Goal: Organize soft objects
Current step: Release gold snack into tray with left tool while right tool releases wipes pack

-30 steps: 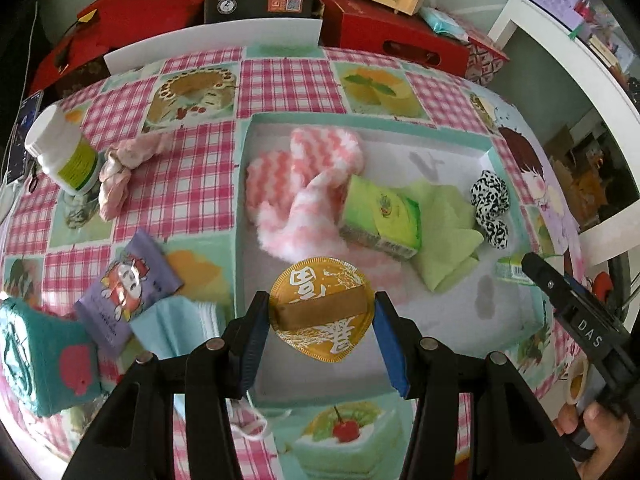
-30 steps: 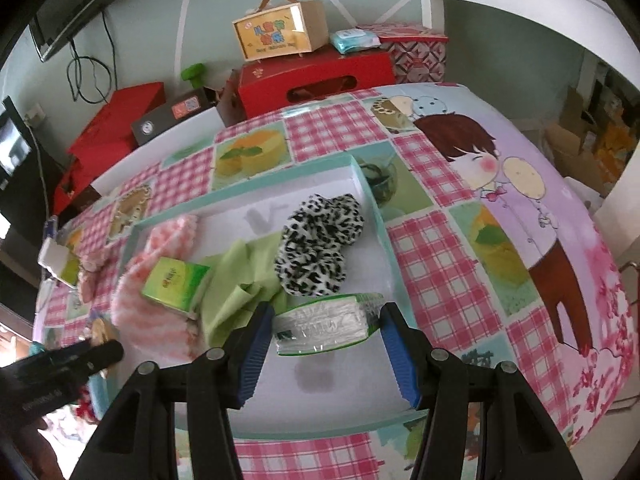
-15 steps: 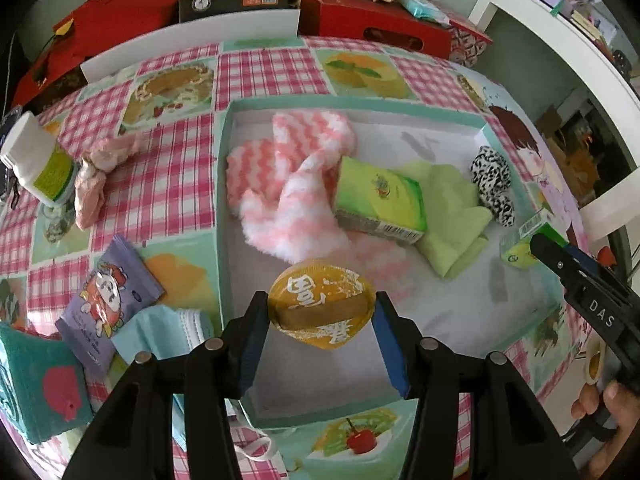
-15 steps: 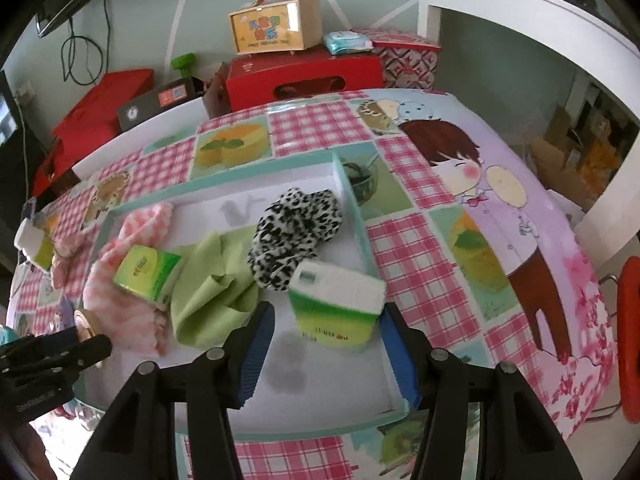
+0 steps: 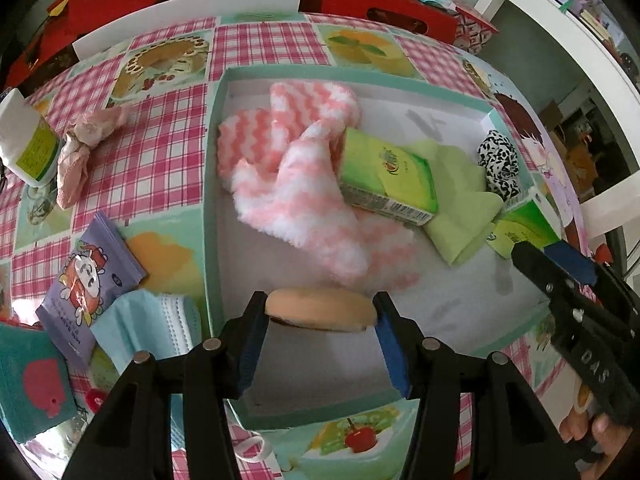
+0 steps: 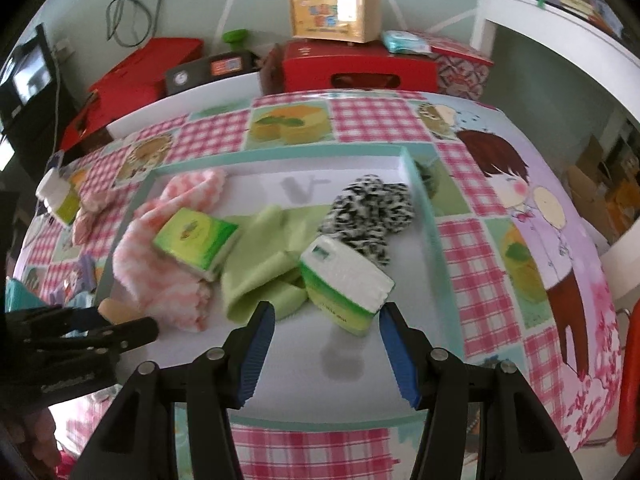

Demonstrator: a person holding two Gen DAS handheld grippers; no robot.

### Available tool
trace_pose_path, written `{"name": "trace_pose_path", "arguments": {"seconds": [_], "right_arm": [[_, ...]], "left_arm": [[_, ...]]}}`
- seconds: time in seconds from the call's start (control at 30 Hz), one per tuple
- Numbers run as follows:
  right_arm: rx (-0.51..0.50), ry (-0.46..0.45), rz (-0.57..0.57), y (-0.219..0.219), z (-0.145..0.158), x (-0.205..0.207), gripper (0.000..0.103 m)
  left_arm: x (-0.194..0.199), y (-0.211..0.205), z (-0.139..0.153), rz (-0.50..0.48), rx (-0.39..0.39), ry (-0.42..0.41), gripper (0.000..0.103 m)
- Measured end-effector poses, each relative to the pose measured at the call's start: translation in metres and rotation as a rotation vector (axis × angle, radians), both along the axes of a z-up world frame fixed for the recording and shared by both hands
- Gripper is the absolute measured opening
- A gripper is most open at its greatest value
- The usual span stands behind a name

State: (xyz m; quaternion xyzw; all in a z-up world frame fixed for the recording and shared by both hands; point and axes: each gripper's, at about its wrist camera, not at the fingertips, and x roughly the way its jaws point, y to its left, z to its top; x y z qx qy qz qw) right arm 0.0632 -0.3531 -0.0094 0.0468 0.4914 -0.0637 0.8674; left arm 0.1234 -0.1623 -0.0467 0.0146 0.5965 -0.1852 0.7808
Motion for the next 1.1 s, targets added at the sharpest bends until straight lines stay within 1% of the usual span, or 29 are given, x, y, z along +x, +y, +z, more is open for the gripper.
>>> {"name": "trace_pose_path", "arguments": {"seconds": [0.07, 0.2, 0.3, 0.57, 0.73, 0.77, 0.8, 0.83, 0.87, 0.93, 1.0, 1.1], "right_arm": [[0.0, -0.003, 0.017, 0.004, 0.0, 0.0, 0.058], [0.003, -0.011, 0.026, 0.008, 0.003, -0.001, 0.059], [0.011, -0.025, 0.018, 0.006, 0.005, -0.002, 0.059], [0.002, -0.059, -0.021, -0.001, 0.013, -0.005, 0.059], [-0.008, -0.061, -0.029, -0.002, 0.013, -0.005, 0.059], [-0.012, -0.056, -0.029, -0.001, 0.012, -0.004, 0.06], [-0.02, -0.045, -0.029, -0.001, 0.01, -0.003, 0.064], [-0.026, -0.038, -0.028, 0.0, 0.008, -0.003, 0.067], [-0.034, -0.031, -0.028, 0.001, 0.006, -0.002, 0.07], [-0.048, -0.024, -0.03, 0.001, 0.004, -0.001, 0.075], [-0.06, -0.02, -0.036, 0.002, 0.002, -0.001, 0.087], [-0.096, -0.018, -0.04, 0.002, -0.001, 0.0, 0.099]], "left_arm": [[0.0, 0.001, 0.001, 0.005, -0.003, -0.001, 0.06], [0.0, 0.002, 0.007, 0.009, -0.009, -0.017, 0.061], [0.0, 0.006, 0.01, 0.013, -0.023, -0.02, 0.067], [0.0, 0.02, 0.028, 0.039, -0.052, -0.069, 0.067], [0.004, 0.032, 0.034, 0.091, -0.063, -0.094, 0.068], [0.005, 0.033, 0.034, 0.104, -0.06, -0.098, 0.071], [0.007, 0.035, 0.034, 0.12, -0.053, -0.105, 0.083], [0.008, 0.037, 0.035, 0.135, -0.043, -0.115, 0.091], [0.008, 0.039, 0.036, 0.145, -0.036, -0.126, 0.091], [0.008, 0.044, 0.038, 0.163, -0.023, -0.15, 0.091], [0.01, 0.046, 0.037, 0.175, -0.014, -0.158, 0.092], [0.013, 0.049, 0.035, 0.184, -0.005, -0.157, 0.093]]}}
